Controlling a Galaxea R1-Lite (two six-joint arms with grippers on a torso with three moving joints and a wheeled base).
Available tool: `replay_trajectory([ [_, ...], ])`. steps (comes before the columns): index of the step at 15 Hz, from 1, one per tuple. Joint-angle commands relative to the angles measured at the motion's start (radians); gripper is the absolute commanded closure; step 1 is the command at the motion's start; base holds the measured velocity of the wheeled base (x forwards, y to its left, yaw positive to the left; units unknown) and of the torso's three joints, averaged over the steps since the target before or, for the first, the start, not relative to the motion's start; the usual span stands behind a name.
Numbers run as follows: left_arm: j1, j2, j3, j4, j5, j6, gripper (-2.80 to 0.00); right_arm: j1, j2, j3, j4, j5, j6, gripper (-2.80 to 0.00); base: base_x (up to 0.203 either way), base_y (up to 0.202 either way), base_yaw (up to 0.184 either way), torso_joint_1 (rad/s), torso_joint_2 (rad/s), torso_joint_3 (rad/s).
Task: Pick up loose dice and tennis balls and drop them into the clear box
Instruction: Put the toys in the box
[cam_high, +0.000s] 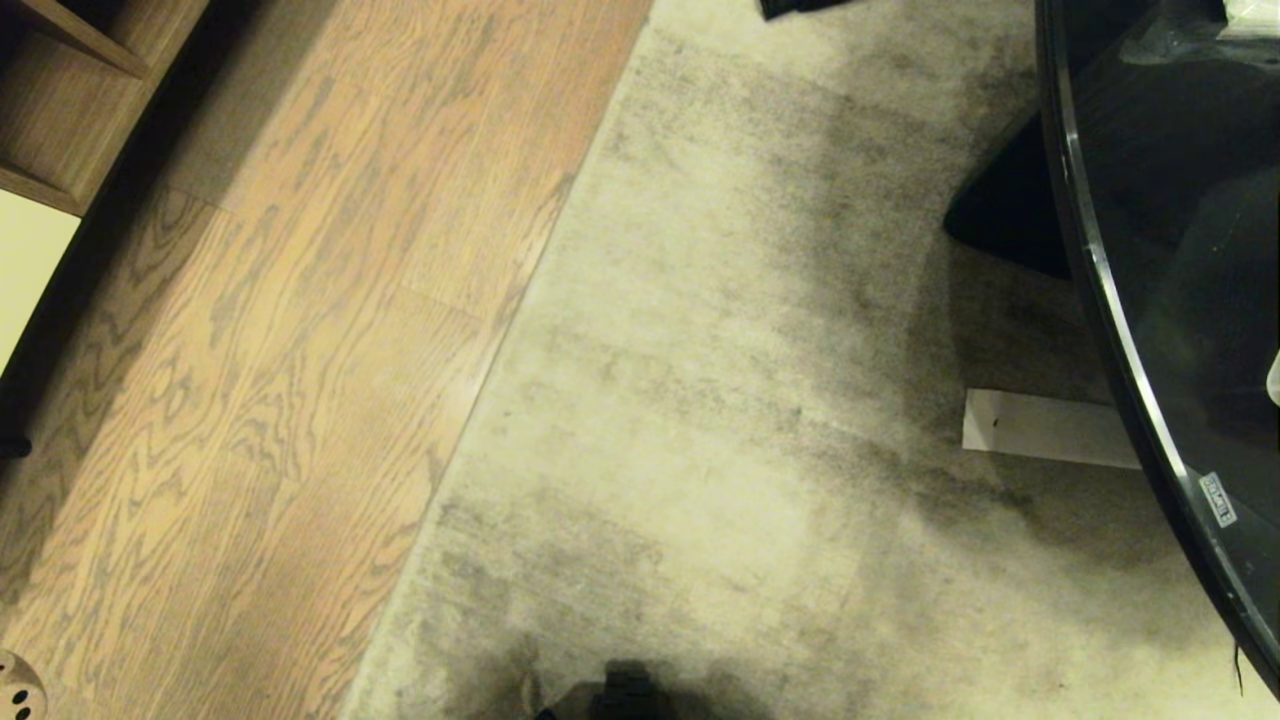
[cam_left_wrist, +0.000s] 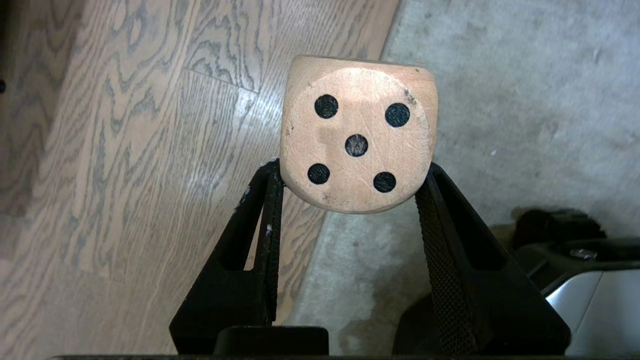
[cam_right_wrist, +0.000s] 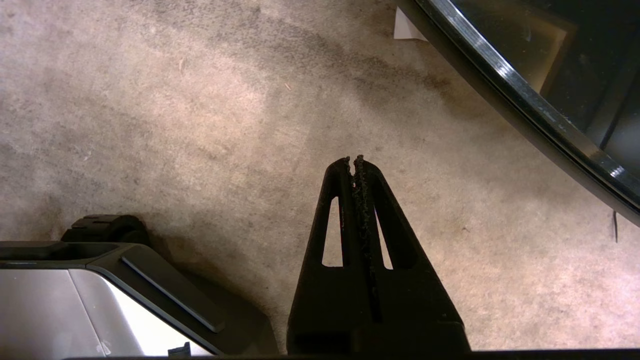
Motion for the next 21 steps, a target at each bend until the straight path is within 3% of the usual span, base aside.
replay_trajectory([
  [1, 0.0, -0.076, 0.022, 0.007, -0.001, 0.029, 0.0, 0.0, 0.001, 0.0, -0.001, 0.001, 0.0, 0.0, 0.0, 0.0, 0.0, 0.0, 0.0, 0.0],
  [4, 0.003, -0.142, 0.054, 0.052, 0.001, 0.069, 0.0, 0.0, 0.001, 0.0, 0.0, 0.0, 0.0, 0.0, 0.0, 0.0, 0.0, 0.0, 0.0, 0.0],
  [9, 0.005, -0.162, 0.055, 0.091, -0.005, 0.071, 0.0, 0.0, 0.001, 0.0, -0.001, 0.0, 0.0, 0.0, 0.0, 0.0, 0.0, 0.0, 0.0, 0.0],
  [17, 0.005, -0.162, 0.055, 0.088, 0.001, -0.021, 0.0, 0.0, 0.001, 0.0, -0.001, 0.001, 0.0, 0.0, 0.0, 0.0, 0.0, 0.0, 0.0, 0.0],
  [21, 0.005, -0.162, 0.055, 0.088, 0.015, -0.031, 0.0, 0.0, 0.001, 0.0, 0.0, 0.0, 0.0, 0.0, 0.0, 0.0, 0.0, 0.0, 0.0, 0.0],
])
